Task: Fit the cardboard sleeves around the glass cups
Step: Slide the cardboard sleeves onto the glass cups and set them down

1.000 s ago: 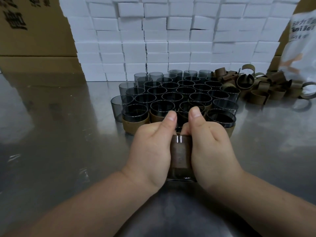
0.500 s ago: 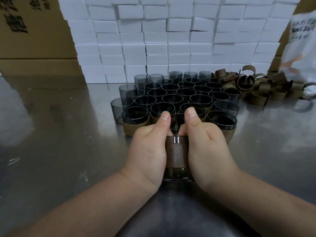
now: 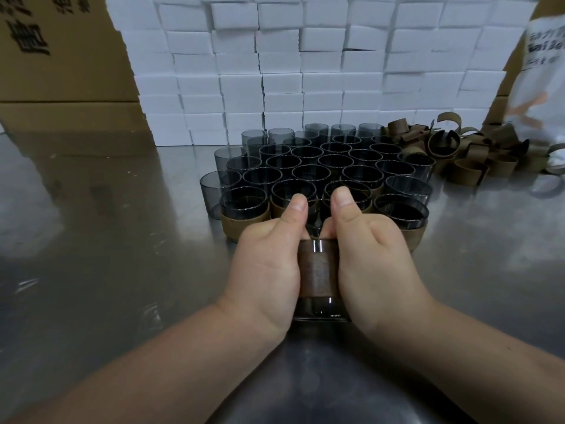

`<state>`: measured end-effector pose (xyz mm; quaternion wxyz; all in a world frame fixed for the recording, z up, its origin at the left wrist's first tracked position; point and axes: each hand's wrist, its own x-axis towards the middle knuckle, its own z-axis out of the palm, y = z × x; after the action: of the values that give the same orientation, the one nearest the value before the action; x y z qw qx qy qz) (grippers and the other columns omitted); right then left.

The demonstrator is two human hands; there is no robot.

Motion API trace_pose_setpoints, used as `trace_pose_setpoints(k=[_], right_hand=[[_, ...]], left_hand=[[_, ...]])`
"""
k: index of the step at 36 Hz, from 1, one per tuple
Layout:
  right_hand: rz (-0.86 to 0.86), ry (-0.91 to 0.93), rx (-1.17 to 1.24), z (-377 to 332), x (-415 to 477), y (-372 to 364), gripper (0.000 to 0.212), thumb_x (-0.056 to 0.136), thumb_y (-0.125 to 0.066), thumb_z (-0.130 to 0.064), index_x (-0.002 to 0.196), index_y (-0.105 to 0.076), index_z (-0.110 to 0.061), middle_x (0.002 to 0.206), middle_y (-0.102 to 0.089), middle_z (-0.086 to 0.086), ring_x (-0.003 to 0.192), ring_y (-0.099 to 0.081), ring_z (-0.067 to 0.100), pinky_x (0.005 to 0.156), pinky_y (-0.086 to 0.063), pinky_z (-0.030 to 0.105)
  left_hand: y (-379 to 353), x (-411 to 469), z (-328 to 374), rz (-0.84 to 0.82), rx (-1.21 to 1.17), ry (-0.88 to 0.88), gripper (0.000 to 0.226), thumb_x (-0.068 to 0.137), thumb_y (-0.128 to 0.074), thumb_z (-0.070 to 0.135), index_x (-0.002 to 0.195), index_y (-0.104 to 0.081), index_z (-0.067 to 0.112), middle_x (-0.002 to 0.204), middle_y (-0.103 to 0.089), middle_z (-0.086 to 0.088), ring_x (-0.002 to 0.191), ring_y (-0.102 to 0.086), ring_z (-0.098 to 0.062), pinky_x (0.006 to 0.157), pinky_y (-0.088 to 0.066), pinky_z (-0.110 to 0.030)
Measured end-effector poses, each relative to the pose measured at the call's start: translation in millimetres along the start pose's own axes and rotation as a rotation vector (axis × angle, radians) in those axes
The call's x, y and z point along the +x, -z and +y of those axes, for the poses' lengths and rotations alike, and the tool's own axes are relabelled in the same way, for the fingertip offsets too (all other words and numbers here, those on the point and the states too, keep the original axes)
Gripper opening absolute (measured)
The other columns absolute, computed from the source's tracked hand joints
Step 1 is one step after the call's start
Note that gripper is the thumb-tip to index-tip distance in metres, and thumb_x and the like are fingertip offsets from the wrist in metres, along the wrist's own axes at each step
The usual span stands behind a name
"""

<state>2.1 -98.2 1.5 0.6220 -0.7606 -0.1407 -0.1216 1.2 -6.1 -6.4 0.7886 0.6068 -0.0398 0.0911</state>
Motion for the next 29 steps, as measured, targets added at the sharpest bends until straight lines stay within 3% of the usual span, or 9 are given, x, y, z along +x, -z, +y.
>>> trace_pose_setpoints(k=[14, 20, 25, 28, 29], right_hand=[[0.000, 0.004, 0.023, 1.8, -1.4, -1.7, 0.064, 0.080, -0.031, -0.056, 0.057, -0.046, 0.002, 0.040, -0.038, -0.005, 0.041, -0.038, 0.008, 0.043, -0.034, 0.024], [0.010, -0.020, 0.032, 0.5, 2.5, -6.3, 0.063, 0.080, -0.031, -0.058, 0.053, -0.047, -0.003, 0.040, -0.039, -0.005, 0.041, -0.041, 0.008, 0.045, -0.037, 0.027], [0.023, -0.030, 0.182, 2.6, 1.6, -6.9, 0.055, 0.078, -0.037, -0.052, 0.047, -0.052, -0.009, 0.041, -0.045, -0.004, 0.041, -0.043, 0.003, 0.043, -0.036, 0.013], [-0.085, 0.042, 0.219, 6.6, 4.1, -4.0, 0.021, 0.065, -0.071, -0.036, 0.068, -0.058, -0.020, 0.067, -0.059, -0.009, 0.072, -0.056, 0.003, 0.067, -0.043, 0.011], [-0.155, 0.084, 0.157, 7.0, 1.0, -2.0, 0.032, 0.054, -0.071, -0.037, 0.081, -0.059, -0.026, 0.084, -0.060, -0.012, 0.089, -0.056, 0.002, 0.080, -0.041, 0.013]], left_hand=[[2.0, -1.7, -1.8, 0.023, -0.037, 0.004, 0.038, 0.057, -0.052, 0.051, 0.035, -0.044, 0.021, 0.042, -0.040, 0.003, 0.039, -0.041, -0.008, 0.040, -0.036, -0.013], [7.1, 2.3, -4.6, 0.052, -0.099, 0.015, 0.045, 0.068, -0.053, 0.048, 0.035, -0.043, 0.019, 0.042, -0.042, 0.002, 0.040, -0.043, -0.010, 0.043, -0.039, -0.017], [7.1, 2.6, -0.8, 0.021, -0.101, 0.028, 0.045, 0.062, -0.048, 0.051, 0.033, -0.046, 0.016, 0.042, -0.041, 0.002, 0.045, -0.041, -0.013, 0.054, -0.037, -0.027], [9.7, 6.2, 3.2, 0.075, -0.204, 0.100, 0.051, 0.073, -0.049, 0.051, 0.036, -0.043, 0.016, 0.044, -0.039, -0.003, 0.045, -0.040, -0.017, 0.051, -0.038, -0.027], [11.0, 8.6, 4.2, 0.091, -0.266, 0.138, 0.056, 0.081, -0.045, 0.050, 0.038, -0.042, 0.014, 0.046, -0.040, -0.005, 0.045, -0.041, -0.018, 0.049, -0.039, -0.025]])
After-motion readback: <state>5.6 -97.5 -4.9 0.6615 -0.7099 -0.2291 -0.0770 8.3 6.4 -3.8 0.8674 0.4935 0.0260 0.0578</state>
